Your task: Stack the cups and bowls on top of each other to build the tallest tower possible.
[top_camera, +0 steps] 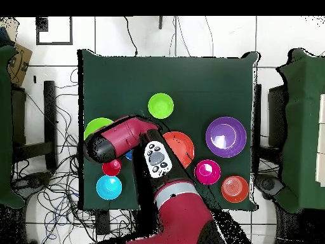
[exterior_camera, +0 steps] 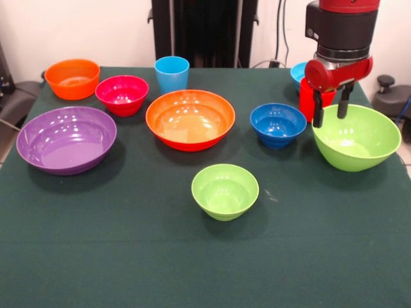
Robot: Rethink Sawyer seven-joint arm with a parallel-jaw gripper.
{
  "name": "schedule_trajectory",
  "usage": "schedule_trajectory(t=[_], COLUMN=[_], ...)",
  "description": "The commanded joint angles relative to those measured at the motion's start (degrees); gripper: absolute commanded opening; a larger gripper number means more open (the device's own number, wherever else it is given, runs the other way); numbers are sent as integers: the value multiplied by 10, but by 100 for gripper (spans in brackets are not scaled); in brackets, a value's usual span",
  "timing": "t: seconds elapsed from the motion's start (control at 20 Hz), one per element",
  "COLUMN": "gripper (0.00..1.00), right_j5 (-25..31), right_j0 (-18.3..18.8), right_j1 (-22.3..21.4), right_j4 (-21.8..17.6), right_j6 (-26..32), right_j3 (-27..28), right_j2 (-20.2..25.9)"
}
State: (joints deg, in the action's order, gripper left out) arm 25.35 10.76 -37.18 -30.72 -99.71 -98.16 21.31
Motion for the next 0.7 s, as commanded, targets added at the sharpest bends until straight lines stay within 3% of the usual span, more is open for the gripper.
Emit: schedule_trajectory(t=[0.05, 0.7], gripper=[100, 100], right_j5=[12, 23], right_j0=[2, 2], right_j1=[-3, -4], right_j4=[-31, -27], right_j6=[2, 4], right_j3=[-12, -9], right_j2=[-7, -7])
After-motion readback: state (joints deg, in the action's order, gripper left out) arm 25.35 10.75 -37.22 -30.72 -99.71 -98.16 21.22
